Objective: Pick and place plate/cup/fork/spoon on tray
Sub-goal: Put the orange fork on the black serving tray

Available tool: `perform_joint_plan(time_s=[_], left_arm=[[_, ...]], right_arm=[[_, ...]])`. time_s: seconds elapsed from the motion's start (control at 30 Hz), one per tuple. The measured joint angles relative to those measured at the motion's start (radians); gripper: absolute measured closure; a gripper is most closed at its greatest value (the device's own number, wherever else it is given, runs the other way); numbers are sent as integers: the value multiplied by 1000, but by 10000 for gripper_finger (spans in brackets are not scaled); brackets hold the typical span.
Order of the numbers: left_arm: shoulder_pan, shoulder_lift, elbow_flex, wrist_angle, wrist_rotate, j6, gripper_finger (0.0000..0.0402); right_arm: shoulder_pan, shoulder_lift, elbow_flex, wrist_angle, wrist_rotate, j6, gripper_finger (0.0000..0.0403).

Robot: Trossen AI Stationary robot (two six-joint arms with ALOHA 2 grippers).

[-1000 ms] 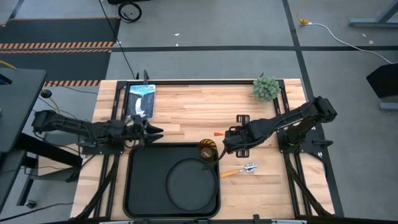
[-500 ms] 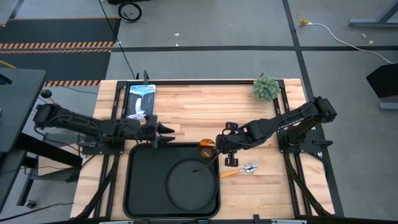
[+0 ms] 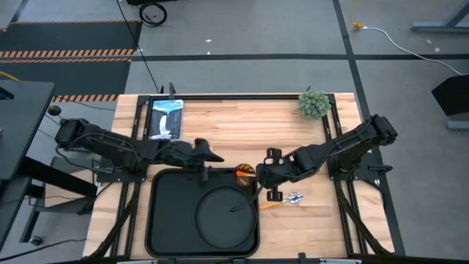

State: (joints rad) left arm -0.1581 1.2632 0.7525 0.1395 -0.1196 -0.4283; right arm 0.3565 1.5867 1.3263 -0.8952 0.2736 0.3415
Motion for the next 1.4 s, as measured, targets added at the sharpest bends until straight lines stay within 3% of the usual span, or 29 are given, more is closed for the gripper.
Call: perform_joint_plan(time_s=[0.23, 0.4, 0.6, 1.0, 1.4], left_arm=[[-7, 97, 176, -133, 0, -39, 184], [-26, 127, 271, -196, -50, -35, 193], [-42, 138, 299, -251, -141, -37, 191], [-34, 138, 298, -323, -143, -89, 189], [-29, 138, 298, -329, -148, -137, 189]], right_arm=[[49, 46, 37, -163, 130, 96, 396], [79, 205, 200, -405, 224, 135, 396], [88, 390, 408, -668, 364, 200, 396], [129, 423, 476, -675, 651, 116, 395], [107, 443, 462, -604, 798, -197, 395]])
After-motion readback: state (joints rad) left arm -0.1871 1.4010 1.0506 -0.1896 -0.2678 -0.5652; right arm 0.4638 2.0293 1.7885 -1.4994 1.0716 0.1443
